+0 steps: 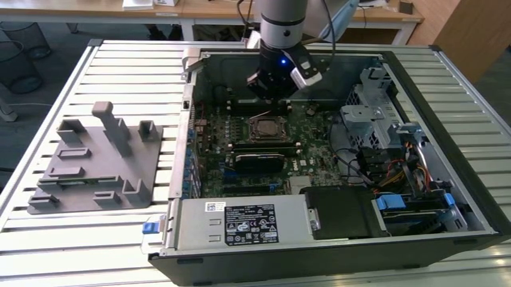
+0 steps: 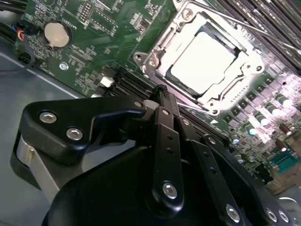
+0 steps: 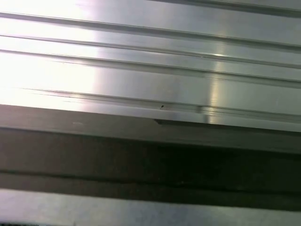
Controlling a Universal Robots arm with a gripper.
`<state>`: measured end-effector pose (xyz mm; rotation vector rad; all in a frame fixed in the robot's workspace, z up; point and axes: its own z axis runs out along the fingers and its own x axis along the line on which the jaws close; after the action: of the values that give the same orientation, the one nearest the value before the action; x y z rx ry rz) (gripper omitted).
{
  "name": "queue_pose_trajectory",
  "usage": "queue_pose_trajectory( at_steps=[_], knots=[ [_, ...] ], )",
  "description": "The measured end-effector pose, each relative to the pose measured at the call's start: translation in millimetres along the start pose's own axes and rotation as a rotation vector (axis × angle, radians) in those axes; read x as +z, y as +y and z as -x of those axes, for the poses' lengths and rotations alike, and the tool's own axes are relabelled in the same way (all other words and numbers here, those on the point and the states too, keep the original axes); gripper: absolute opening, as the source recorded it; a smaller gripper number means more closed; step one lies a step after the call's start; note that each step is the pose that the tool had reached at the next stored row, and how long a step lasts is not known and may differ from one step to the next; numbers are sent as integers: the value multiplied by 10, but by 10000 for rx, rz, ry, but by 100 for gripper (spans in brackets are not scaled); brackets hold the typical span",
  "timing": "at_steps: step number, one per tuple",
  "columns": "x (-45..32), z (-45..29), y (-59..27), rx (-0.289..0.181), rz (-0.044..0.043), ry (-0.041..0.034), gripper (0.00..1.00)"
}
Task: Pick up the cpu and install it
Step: 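Install the first cpu locking lever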
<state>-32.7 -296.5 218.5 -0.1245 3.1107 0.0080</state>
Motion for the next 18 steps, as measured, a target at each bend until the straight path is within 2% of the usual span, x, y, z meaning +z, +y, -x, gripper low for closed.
queue_pose_trajectory(
  at_steps=[18],
  knots=[
    [126,6,2,93,-4,0,11]
  ],
)
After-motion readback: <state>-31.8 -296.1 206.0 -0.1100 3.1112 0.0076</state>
